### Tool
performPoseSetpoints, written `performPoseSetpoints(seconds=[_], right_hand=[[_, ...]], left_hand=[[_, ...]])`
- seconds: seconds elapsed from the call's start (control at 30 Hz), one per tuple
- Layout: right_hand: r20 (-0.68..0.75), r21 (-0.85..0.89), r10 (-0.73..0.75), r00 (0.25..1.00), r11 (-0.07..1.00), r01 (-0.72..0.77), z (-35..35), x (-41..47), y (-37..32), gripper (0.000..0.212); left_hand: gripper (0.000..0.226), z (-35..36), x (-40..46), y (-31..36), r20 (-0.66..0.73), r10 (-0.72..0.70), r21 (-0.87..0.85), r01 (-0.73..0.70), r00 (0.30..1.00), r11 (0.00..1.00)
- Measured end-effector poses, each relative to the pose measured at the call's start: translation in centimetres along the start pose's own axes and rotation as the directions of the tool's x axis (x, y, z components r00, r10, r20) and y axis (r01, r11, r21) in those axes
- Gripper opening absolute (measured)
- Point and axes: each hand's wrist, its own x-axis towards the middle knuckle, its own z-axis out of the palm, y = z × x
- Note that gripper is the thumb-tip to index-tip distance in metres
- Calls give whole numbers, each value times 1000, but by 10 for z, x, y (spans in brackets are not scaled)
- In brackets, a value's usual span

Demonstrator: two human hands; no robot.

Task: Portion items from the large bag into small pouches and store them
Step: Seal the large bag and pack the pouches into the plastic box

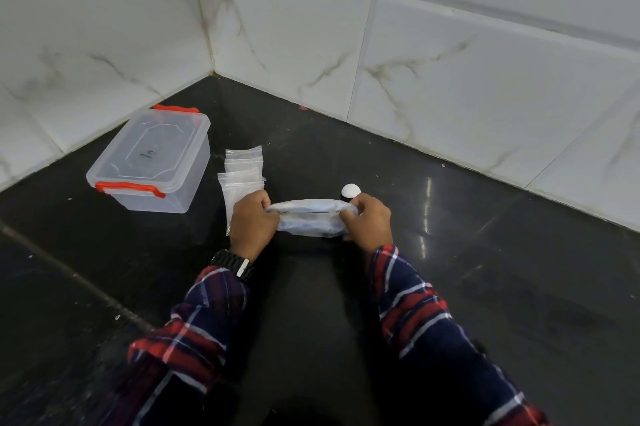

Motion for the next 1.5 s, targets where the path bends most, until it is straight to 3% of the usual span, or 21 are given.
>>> performPoseSetpoints(seconds=[0.1, 0.17, 0.23, 0.33, 0.4, 0.47, 0.67, 0.8, 1.0, 1.1, 1.2, 1.33, 1.4, 1.5], right_hand=[[136, 144, 70, 988, 986, -89, -6, 4, 3, 16], [298, 343, 91, 950, 919, -195, -12, 4, 2, 13], [464, 547, 45, 884, 770, -327, -21, 3, 0, 13], [536, 643, -34, 844, 663, -382, -29, 4, 2, 23], [507, 667, -31, 861, 648, -369, -31, 5, 5, 21], [476, 678, -6, 880, 640, -363, -31, 5, 7, 17], [304, 585, 157, 940, 747, -315, -21, 3, 0, 7], [101, 382, 237, 966, 888, -257, -14, 3, -3, 11], [-163, 26, 7, 987, 1000, -2, -6, -4, -10, 19], [-184, -92, -97, 978, 992, 81, -6, -5, -10, 14], [-104, -83, -98, 990, 993, 90, -7, -4, -4, 13], [39, 55, -15, 999, 998, 13, -17, 4, 3, 11], [191, 219, 23, 981, 973, -66, -21, 8, 4, 7], [437, 537, 26, 899, 795, -284, -25, 7, -1, 10]], left_hand=[[31, -3, 1, -2, 50, -34, -88, 39, 998, 995], [28, -7, 2, -2, 107, -84, -199, 104, 991, 975], [18, -11, 2, -2, 245, -144, -401, 235, 959, 885], [8, -21, 0, 1, 448, -163, -595, 429, 879, 679], [9, -27, 1, 4, 485, -131, -644, 455, 864, 615], [12, -30, 2, 4, 468, -127, -653, 439, 875, 617], [15, -23, 0, 9, 335, -185, -547, 350, 924, 761], [22, -10, -1, 13, 187, -198, -404, 259, 962, 877], [31, -3, 3, 11, -2, -101, -206, 98, 995, 974], [36, -3, 1, 12, -83, -45, -114, 36, 996, 993], [35, -3, 0, 11, -77, -14, -84, 8, 997, 996], [18, -11, 2, 7, 154, -92, -303, 136, 984, 943], [20, -18, 2, 10, 228, -79, -406, 168, 970, 898], [24, -27, -2, 16, 352, -35, -559, 240, 935, 794]])
